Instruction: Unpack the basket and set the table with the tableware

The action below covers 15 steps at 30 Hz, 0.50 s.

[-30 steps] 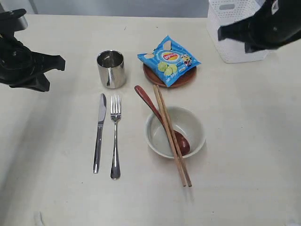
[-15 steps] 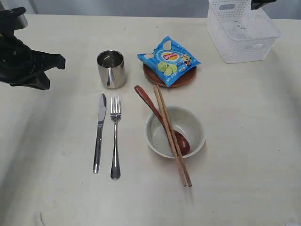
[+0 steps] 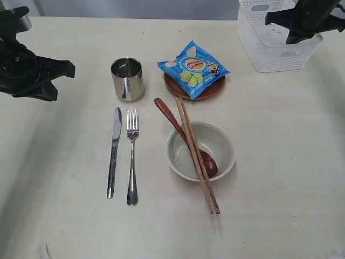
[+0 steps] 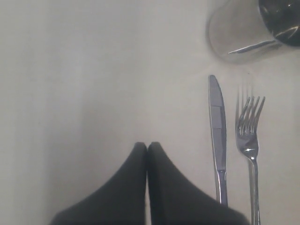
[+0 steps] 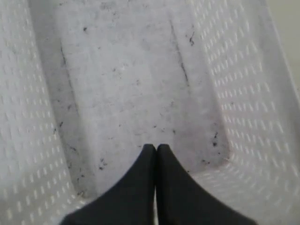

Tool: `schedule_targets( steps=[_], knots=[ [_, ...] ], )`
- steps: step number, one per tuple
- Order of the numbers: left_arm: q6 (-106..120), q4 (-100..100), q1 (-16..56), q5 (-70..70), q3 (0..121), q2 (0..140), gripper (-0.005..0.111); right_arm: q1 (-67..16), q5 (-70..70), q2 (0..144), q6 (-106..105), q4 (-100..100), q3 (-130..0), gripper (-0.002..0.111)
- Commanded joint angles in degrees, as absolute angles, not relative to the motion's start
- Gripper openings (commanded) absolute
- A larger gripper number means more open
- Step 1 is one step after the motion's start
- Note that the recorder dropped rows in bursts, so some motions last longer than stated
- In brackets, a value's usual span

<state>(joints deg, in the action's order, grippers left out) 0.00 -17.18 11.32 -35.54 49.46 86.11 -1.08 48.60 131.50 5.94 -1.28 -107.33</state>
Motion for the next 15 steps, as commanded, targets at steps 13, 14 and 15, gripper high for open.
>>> schedule_targets(
  steps=[13,14,15],
  knots=[
    [0.0,-17.6,11.7,-34.7,49.0,86.0,0.000,-1.5,58.9,131.9,-1.5,8.5,-107.9,0.000],
    [0.0,-17.6,11.7,-34.7,49.0,86.0,0.000,-1.9,59.0,131.8,-1.5,8.6,-107.9,0.000],
    [0.0,-17.6,11.7,-34.7,49.0,86.0,0.000,-2.4,59.1,131.6,-1.4,8.2,-107.9,0.000]
  ],
)
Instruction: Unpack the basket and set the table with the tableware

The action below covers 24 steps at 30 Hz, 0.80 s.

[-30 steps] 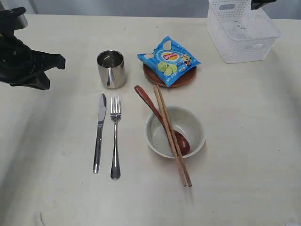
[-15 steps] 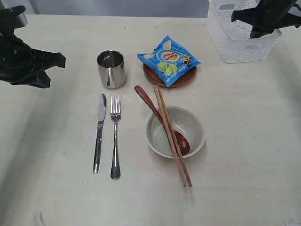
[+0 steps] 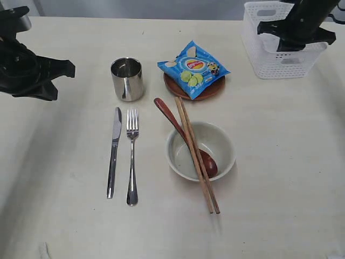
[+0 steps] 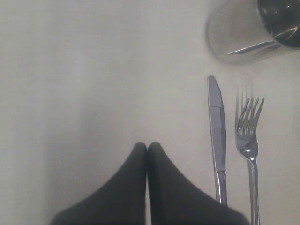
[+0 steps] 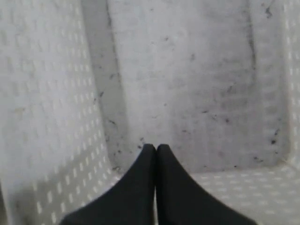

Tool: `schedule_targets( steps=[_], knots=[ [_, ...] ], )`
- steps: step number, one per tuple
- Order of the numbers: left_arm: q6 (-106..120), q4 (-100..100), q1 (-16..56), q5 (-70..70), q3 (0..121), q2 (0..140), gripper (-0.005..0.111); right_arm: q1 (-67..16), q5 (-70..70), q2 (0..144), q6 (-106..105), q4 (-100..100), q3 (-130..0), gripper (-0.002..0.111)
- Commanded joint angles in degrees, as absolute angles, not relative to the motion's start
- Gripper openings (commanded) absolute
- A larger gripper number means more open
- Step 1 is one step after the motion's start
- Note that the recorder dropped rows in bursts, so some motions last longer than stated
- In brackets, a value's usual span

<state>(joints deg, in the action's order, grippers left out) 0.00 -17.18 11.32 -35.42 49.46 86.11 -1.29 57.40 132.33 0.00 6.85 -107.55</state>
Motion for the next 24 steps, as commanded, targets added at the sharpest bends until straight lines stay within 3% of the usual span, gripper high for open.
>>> schedule_targets(
  steps=[1,24],
  knots=[
    [0.0,-17.6,11.7,-34.7,49.0,86.0,0.000,-2.9,59.4,131.3,-1.4,8.1,-107.9,0.000],
    [0.0,-17.6,11.7,-34.8,49.0,86.0,0.000,-8.9,65.4,128.8,2.3,5.5,-107.9,0.000]
  ],
)
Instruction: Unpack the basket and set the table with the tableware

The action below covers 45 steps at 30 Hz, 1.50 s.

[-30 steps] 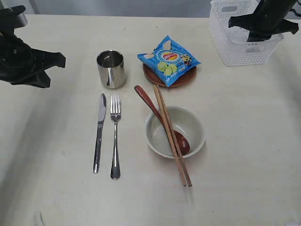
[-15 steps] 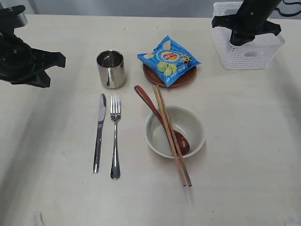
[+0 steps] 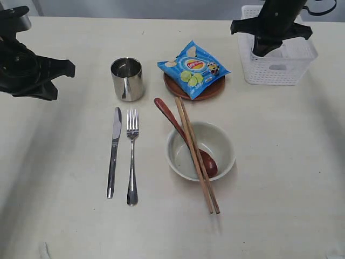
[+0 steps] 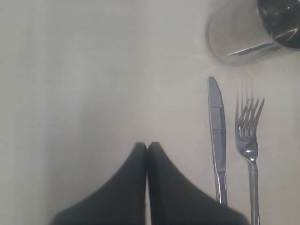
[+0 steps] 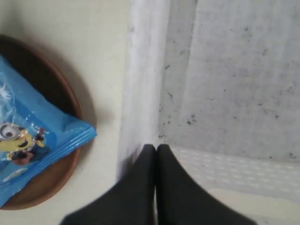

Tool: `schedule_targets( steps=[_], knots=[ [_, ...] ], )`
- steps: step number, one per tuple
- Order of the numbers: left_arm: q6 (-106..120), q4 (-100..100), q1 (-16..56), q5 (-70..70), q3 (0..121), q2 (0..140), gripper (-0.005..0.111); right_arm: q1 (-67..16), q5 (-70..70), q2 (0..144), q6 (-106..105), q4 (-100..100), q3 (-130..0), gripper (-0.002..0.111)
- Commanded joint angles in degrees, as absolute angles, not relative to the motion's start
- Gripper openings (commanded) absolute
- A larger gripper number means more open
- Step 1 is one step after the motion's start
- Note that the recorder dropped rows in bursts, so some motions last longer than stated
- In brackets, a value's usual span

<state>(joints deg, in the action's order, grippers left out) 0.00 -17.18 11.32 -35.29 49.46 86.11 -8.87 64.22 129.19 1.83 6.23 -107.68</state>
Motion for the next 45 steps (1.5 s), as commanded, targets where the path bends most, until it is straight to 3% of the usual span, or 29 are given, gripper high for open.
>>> schedule_targets(
  steps=[1,15,34,45],
  knots=[
    [0.0,-17.6,11.7,-34.8,49.0,86.0,0.000,-8.9,65.5,128.8,2.3,5.3,-107.9,0.000],
    [0.0,-17.6,11.7,-34.8,49.0,86.0,0.000,-8.9,67.3,127.8,3.2,4.4,-105.1,0.000],
    [0.0,-17.3,11.7,-34.8,49.0,86.0,0.000,-8.8,53.9,113.2,3.2,-0.8,-102.0,0.000],
    [0.0,-17.1,11.7,-34.4,49.0,86.0,0.000,-8.8,30.0,92.0,5.1,1.4,-72.9,0.000]
  ],
)
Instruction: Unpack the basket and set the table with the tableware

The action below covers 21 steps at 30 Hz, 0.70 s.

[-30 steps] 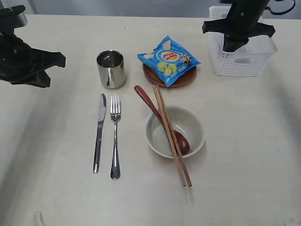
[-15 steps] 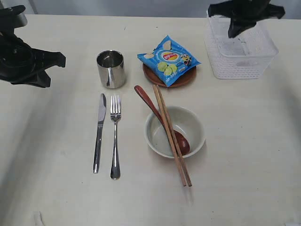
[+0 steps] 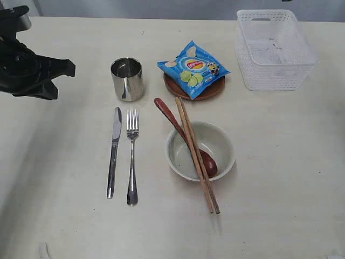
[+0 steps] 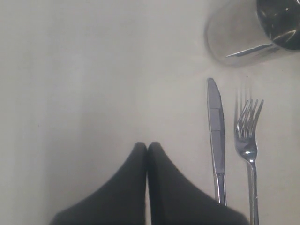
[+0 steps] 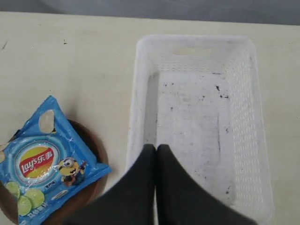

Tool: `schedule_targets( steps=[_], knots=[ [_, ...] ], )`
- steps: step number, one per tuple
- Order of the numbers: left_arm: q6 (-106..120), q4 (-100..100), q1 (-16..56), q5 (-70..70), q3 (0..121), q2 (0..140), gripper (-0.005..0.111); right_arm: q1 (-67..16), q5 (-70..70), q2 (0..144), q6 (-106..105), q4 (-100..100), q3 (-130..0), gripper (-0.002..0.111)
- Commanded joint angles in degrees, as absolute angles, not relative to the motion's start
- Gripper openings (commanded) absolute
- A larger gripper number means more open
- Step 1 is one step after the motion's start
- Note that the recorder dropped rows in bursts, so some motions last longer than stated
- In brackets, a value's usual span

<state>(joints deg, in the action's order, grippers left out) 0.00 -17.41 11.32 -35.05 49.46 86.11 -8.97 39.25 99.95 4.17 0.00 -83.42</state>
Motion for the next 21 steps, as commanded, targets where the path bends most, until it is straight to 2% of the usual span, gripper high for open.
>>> schedule_targets(
  steps=[1,6,12,21],
  knots=[
    [0.0,-16.5,11.7,-34.4,49.0,86.0,0.000,-8.8,27.6,89.6,5.1,2.3,-69.5,0.000],
    [0.0,-16.5,11.7,-33.7,48.1,85.9,0.000,-8.8,19.3,79.9,5.1,2.9,-57.3,0.000],
    [0.0,-18.5,11.7,-28.4,43.0,83.0,0.000,-9.3,17.9,70.5,4.7,2.9,-48.8,0.000],
    [-0.4,-19.6,11.7,-20.8,35.3,61.9,0.000,-17.1,7.8,50.4,4.7,2.9,-36.3,0.000]
  ],
)
